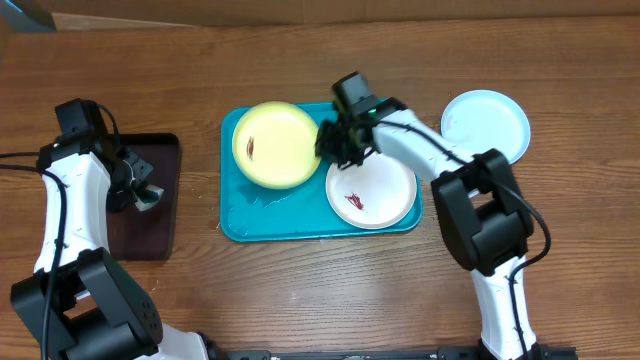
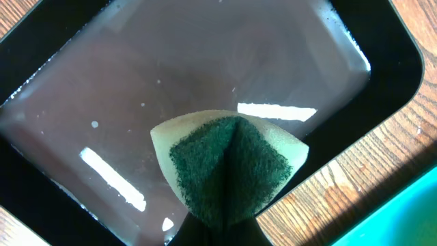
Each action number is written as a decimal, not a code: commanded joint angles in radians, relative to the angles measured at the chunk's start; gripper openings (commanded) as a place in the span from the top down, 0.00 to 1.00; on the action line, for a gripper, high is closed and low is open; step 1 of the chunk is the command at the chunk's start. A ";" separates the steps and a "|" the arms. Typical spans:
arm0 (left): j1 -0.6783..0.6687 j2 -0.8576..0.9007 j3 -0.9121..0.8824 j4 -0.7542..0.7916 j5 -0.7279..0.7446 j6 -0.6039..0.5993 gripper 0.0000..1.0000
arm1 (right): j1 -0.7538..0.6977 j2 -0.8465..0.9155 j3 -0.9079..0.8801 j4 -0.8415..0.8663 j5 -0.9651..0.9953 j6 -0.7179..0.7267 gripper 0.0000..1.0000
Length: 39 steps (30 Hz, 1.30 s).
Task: Clean dirty plates on tray and stack at the side
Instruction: 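Grasp the yellow plate rim with the right gripper and drag it center, then dip the sponge into the black tray's water with the left gripper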
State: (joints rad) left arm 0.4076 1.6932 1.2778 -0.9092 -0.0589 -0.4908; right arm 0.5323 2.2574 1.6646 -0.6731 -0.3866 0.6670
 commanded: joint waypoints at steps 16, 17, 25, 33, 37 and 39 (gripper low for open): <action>0.078 0.051 -0.002 0.048 -0.066 0.025 0.96 | 0.167 -0.002 0.019 -0.205 0.379 -0.047 0.96; 0.083 0.065 -0.002 0.055 -0.071 0.031 0.96 | 0.168 -0.002 0.019 -0.203 0.378 -0.047 0.96; 0.090 0.212 -0.002 0.086 -0.070 0.077 0.96 | 0.168 -0.002 0.019 -0.204 0.378 -0.048 0.96; 0.091 0.285 -0.002 0.199 0.069 0.243 0.96 | 0.168 -0.002 0.019 -0.194 0.378 -0.055 0.96; 0.092 0.348 -0.002 0.219 0.056 0.245 0.95 | 0.168 -0.002 0.019 -0.194 0.378 -0.074 0.96; 0.092 0.369 -0.002 0.220 0.055 0.261 0.96 | 0.168 -0.002 0.019 -0.194 0.378 -0.073 0.96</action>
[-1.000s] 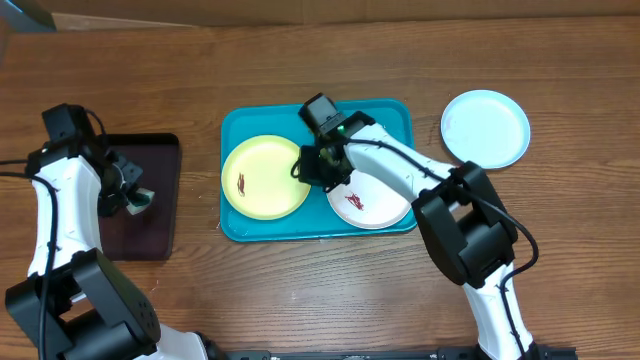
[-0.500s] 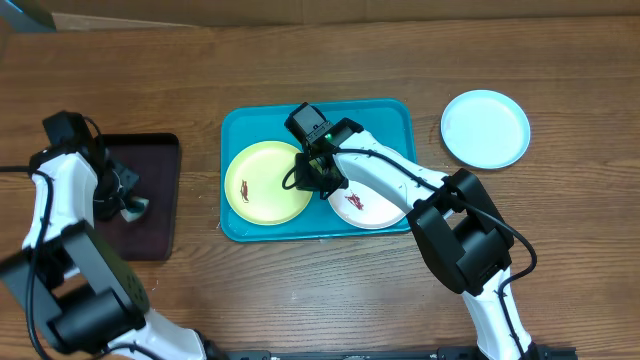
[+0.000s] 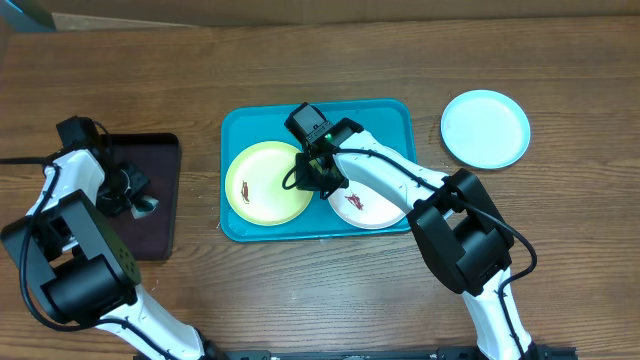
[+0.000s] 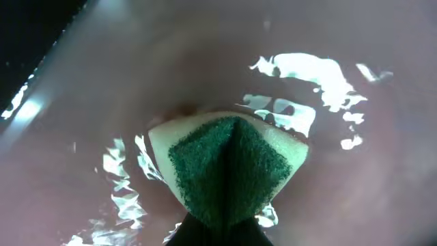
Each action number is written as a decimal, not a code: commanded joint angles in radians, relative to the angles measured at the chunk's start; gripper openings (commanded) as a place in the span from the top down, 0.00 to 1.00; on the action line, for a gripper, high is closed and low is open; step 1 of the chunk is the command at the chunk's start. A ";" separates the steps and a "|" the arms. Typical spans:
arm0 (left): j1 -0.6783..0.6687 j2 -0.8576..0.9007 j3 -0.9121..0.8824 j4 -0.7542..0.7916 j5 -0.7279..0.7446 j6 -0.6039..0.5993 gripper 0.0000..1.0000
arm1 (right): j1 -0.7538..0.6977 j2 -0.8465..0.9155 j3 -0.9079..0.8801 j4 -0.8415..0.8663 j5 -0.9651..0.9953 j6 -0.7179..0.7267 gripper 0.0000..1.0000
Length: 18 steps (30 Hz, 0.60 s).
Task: Clean dirty plates on tray and stack at the side
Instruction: 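Dip the sponge into the black tray's water with the left gripper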
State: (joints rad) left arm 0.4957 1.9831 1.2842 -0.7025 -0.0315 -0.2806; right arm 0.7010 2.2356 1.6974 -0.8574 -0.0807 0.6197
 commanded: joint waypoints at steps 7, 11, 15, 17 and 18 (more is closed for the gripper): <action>0.003 0.077 0.076 -0.034 0.140 0.068 0.96 | -0.001 0.020 -0.014 -0.009 0.072 -0.026 0.96; 0.003 0.076 0.200 -0.141 0.182 0.068 0.96 | -0.001 0.020 -0.014 -0.008 0.072 -0.026 0.96; 0.003 0.076 0.282 -0.222 0.188 0.076 0.96 | -0.001 0.020 -0.014 -0.005 0.072 -0.026 0.96; 0.004 0.079 0.278 -0.219 0.137 0.079 0.94 | -0.001 0.020 -0.014 -0.001 0.072 -0.026 0.96; 0.006 0.080 0.270 -0.215 0.123 0.080 0.94 | -0.001 0.020 -0.014 -0.001 0.072 -0.026 0.96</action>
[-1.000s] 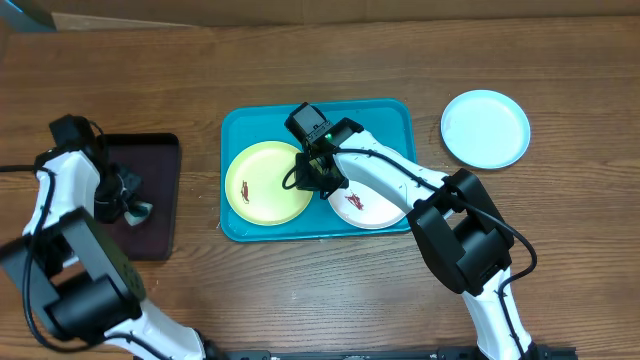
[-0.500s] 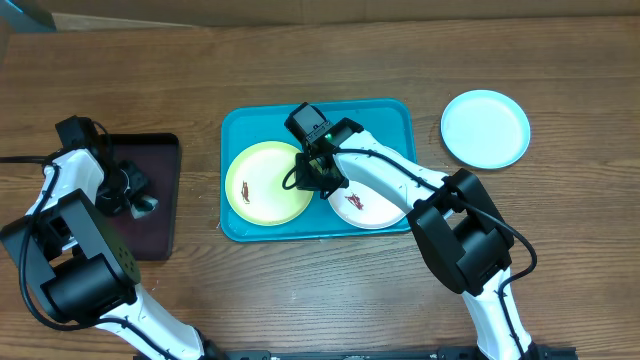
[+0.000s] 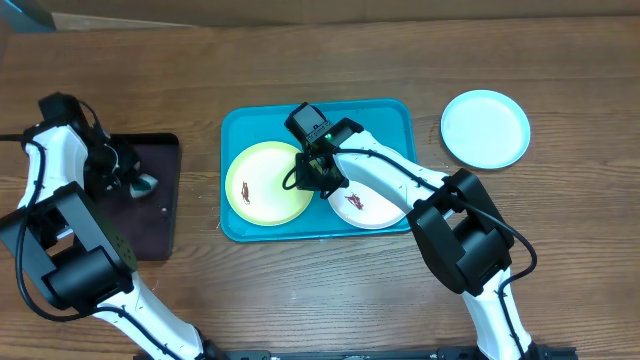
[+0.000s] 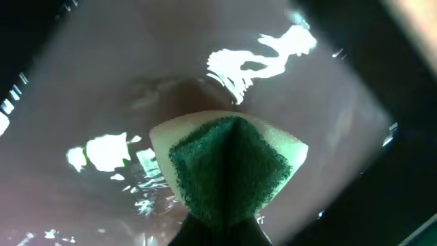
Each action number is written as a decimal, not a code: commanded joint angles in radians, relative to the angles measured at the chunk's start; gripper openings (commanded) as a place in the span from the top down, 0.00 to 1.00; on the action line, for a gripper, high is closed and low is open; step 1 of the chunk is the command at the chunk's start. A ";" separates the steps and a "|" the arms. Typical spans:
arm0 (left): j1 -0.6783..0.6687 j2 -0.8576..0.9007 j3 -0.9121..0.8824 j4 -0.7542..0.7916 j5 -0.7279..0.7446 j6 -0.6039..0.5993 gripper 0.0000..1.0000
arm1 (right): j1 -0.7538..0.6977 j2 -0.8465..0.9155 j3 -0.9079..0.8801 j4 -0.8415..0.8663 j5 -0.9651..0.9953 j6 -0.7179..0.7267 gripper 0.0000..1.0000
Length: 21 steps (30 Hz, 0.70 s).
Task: Clean dirty plates on tray and stack at the side
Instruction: 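Dip the sponge into the black tray's water with the left gripper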
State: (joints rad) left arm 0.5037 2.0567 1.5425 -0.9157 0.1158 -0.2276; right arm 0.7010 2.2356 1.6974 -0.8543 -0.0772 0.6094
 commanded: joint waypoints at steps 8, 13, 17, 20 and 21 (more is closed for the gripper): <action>0.009 0.069 -0.057 0.051 -0.012 0.026 0.96 | -0.001 0.020 -0.014 -0.005 0.069 -0.016 0.96; 0.009 0.128 -0.060 0.057 0.027 0.026 0.96 | -0.001 0.020 -0.014 -0.005 0.069 -0.016 0.96; 0.012 0.133 -0.058 0.056 0.031 0.026 0.96 | -0.001 0.020 -0.014 -0.006 0.069 -0.016 0.96; 0.023 0.133 -0.040 0.026 0.031 0.026 0.96 | -0.001 0.020 -0.014 -0.005 0.069 -0.016 0.96; 0.028 0.133 -0.026 0.007 0.032 0.026 0.96 | -0.001 0.020 -0.014 -0.005 0.069 -0.016 0.96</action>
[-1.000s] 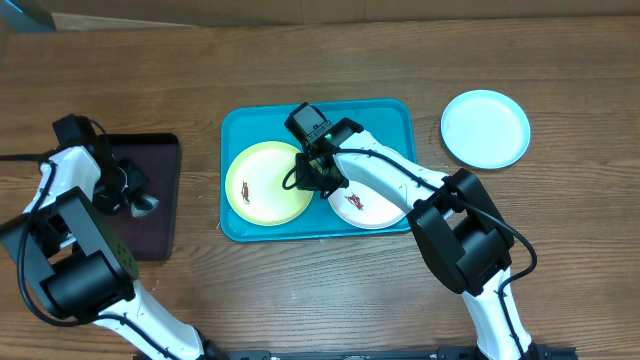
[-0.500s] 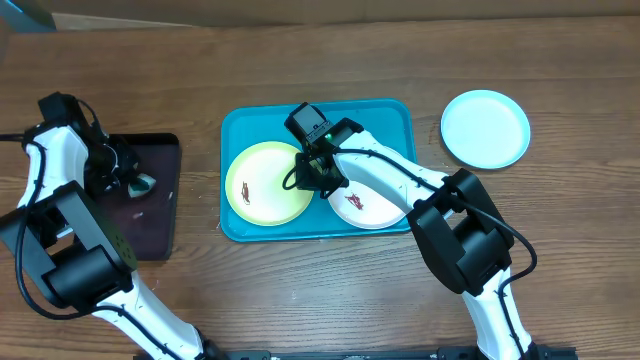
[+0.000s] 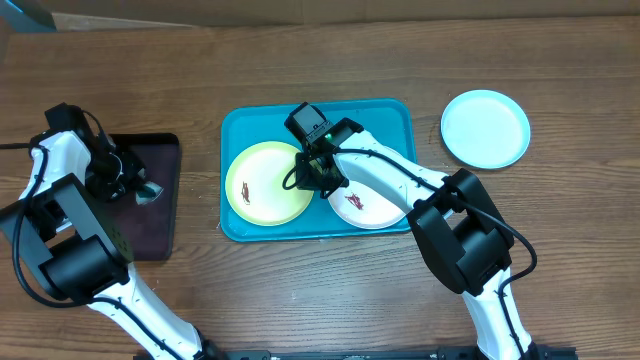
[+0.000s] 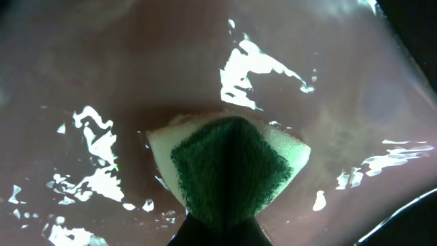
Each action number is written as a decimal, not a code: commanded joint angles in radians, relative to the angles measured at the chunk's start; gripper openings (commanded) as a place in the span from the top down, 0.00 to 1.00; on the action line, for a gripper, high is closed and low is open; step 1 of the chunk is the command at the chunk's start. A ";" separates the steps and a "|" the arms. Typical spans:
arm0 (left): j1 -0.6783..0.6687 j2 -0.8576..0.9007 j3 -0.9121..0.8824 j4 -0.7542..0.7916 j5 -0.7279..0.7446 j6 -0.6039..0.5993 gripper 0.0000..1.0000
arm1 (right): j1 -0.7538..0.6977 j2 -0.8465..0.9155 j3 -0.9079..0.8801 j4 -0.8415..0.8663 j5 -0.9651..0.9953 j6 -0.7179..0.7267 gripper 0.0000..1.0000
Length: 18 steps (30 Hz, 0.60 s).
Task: Clean dirty plates on tray and stack at the side
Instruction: 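Dip the sponge into the black tray's water with the left gripper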
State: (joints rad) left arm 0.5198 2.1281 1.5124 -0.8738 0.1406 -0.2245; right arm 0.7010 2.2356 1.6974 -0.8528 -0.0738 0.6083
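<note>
A teal tray holds a yellow plate with a brown smear and a white plate with a red smear. My right gripper sits on the yellow plate's right rim, apparently shut on it. A clean pale plate lies on the table at the right. My left gripper is shut on a folded green and yellow sponge, which is dipped in rippling water in the dark basin.
The basin stands at the left of the table, a short gap from the tray. The right arm stretches across the tray's middle and over part of the white plate. Bare wood lies behind and in front of the tray.
The left gripper with the sponge has shifted a little within the basin, and the water ripples differently. The right gripper and both plates on the tray have not moved.
First the right gripper held the yellow plate raised over the tray's back left, and the sponge hung over still water. Then the plate lay at the tray's front left and the sponge was in rippling water. The sponge has since moved about in the basin.
</note>
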 commanded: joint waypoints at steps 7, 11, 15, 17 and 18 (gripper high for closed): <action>0.043 0.047 0.238 -0.283 0.012 0.024 0.96 | -0.001 0.020 -0.014 -0.001 0.066 -0.014 0.96; 0.043 -0.016 0.316 -0.343 0.010 0.024 0.96 | -0.001 0.020 -0.014 0.013 0.066 -0.014 0.96; 0.043 -0.086 0.319 -0.348 0.010 0.024 0.96 | -0.001 0.020 -0.014 0.017 0.066 -0.014 0.96; 0.043 -0.098 0.318 -0.354 0.009 0.035 0.96 | -0.001 0.020 -0.014 0.019 0.066 -0.014 0.96; 0.043 -0.097 0.317 -0.357 0.009 0.047 0.96 | -0.001 0.020 -0.014 0.021 0.066 -0.014 0.96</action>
State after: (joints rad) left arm 0.5629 2.0735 1.8061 -1.2251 0.1463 -0.2195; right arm 0.7010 2.2356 1.6974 -0.8333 -0.0666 0.6018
